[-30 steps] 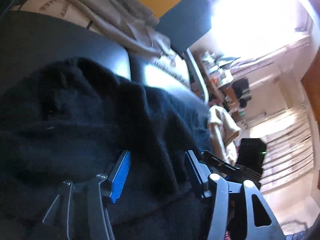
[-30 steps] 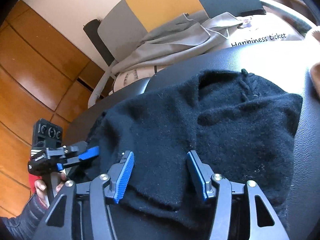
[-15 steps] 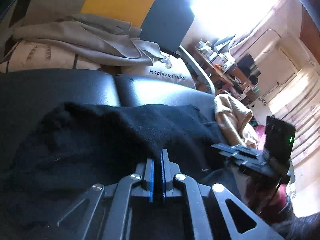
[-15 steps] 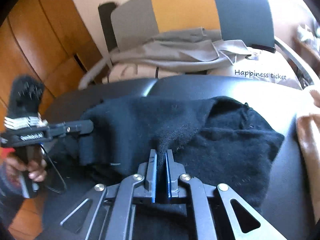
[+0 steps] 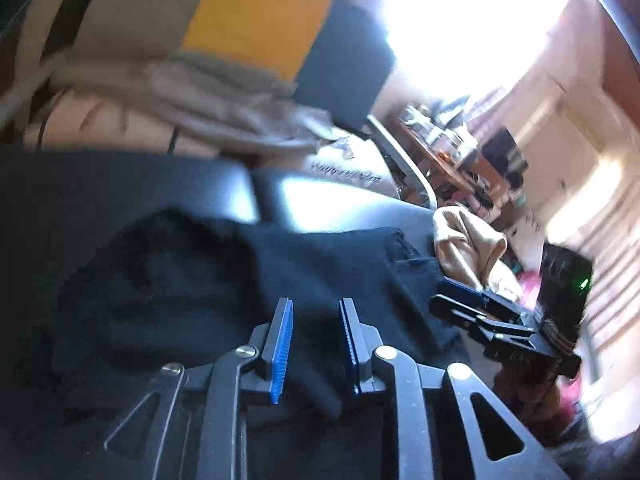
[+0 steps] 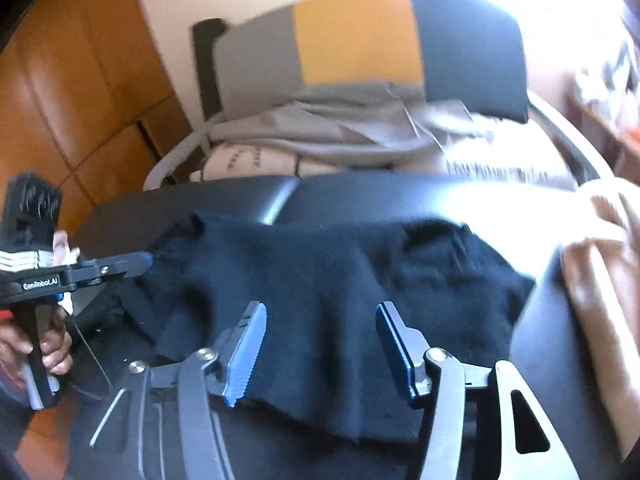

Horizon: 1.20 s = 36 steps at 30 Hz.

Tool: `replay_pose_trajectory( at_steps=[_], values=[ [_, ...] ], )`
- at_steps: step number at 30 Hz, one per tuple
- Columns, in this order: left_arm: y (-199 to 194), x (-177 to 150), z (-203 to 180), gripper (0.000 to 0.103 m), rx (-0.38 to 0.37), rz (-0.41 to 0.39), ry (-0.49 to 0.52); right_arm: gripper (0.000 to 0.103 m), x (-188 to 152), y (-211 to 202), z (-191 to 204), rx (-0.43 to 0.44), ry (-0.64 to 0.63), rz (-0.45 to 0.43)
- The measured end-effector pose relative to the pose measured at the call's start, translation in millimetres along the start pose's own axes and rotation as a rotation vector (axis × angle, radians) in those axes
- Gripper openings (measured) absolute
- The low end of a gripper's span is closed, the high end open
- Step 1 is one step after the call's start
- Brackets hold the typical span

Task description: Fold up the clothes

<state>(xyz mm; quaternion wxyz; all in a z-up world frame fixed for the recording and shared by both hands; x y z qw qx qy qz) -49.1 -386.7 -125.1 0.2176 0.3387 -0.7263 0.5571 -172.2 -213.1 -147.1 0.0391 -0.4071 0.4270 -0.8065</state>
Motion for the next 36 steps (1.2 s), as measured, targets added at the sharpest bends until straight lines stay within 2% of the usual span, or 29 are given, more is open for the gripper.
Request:
replay_pose_trajectory(
  at_steps=[3, 5, 7, 9, 12, 17, 22, 24, 31, 36],
  values=[
    [21.9, -8.1, -20.8, 0.026, 0.05, 0.056, 0.102, 0.059, -14.9, 25.5, 11.7, -0.029, -0.056, 0.082],
    [40.8, -27.6, -19.9, 0.027, 0.138, 0.141, 0.147, 0.06, -24.8, 42.4, 19.5, -0.049, -0.093, 0.137],
    [45.7, -39.3, -20.2, 0.027, 0.172, 0.105, 0.178, 0.068, -32.0, 48.1, 21.0, -0.042, -0.101, 0.122],
    [46.6, -42.3, -21.3, 0.027, 0.185, 0.098, 0.184, 0.087, -37.7, 49.6, 21.4, -0.026, -0.103, 0.084],
    [48.6, -40.7, -15.7, 0.026, 0.178, 0.085, 0.139, 0.098, -41.4, 52.6, 26.6, -0.021, -0.129, 0.069],
    [42.5, -45.7, -1.2, 0.027, 0.078, 0.036, 0.01, 0.1, -41.8, 54.4, 29.6, -0.033, -0.14, 0.067],
    [32.1, -45.5, 2.5, 0.027, 0.08, 0.012, -0.079, 0.101, -42.2, 56.1, 32.3, -0.043, -0.15, 0.064],
    [19.5, -47.5, -1.5, 0.031, 0.133, 0.015, -0.093, 0.101, -42.2, 55.9, 32.2, -0.045, -0.15, 0.063],
    [-38.3, -66.8, -15.4, 0.033, 0.327, 0.028, -0.065, 0.103, -43.9, 46.2, 36.4, -0.1, -0.155, 0.049],
    [-79.9, -100.7, -14.0, 0.034, 0.375, 0.025, -0.109, 0.103, -64.9, 12.3, 51.7, -0.131, -0.159, -0.002]
  ],
)
Point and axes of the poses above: each gripper's, at about its wrist camera, not at the fingertips, and y roughly the way its jaws point, z to its left, x to its top, the point moved 4 cm from there along y, roughly the way its jaws point, and after that the axes turned 12 degrees about y, right-handed, at the moved point
